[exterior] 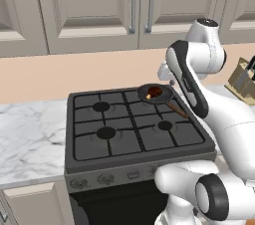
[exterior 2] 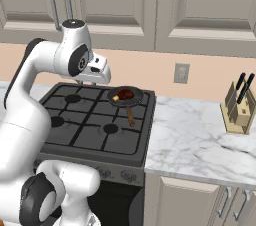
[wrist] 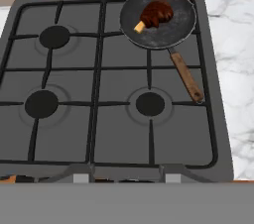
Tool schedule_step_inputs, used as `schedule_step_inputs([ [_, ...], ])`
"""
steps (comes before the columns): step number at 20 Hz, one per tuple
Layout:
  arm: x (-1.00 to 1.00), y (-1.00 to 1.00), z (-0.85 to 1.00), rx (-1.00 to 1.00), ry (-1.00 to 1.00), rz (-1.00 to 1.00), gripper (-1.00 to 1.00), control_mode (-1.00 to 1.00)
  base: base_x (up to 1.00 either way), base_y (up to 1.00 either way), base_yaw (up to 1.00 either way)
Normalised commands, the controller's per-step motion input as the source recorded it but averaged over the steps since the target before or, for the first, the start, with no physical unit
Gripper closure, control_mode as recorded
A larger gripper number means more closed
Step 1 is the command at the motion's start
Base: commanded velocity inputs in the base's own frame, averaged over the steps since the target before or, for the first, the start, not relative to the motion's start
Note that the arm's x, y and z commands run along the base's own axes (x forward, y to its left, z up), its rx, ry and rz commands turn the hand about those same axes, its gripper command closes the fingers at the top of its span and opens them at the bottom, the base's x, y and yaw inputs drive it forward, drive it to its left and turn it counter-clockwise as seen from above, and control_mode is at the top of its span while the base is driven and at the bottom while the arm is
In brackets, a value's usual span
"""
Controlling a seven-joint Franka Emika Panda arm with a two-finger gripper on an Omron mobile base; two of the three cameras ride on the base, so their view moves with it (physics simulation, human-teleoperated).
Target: Pick up the pan with the steak in it and place it on the dining table. Then place the steak on the plate.
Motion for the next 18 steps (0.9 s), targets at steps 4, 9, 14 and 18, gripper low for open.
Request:
schedule_step_inputs([
  [4,0.0,-0.05,-0.02,0.0,0.0,0.0,-1.0,-1.0,0.0,0.0,0.0],
  [9,0.0,-0.26,-0.05,0.0,-0.05,0.0,-1.0,-1.0,0.0,0.0,0.0],
  [14,0.12,-0.32,-0.12,-0.04,-0.06,0.01,-1.0,-1.0,0.0,0.0,0.0],
  [18,0.2,-0.27,-0.19,-0.07,-0.02,0.02,-1.0,-1.0,0.0,0.0,0.0],
])
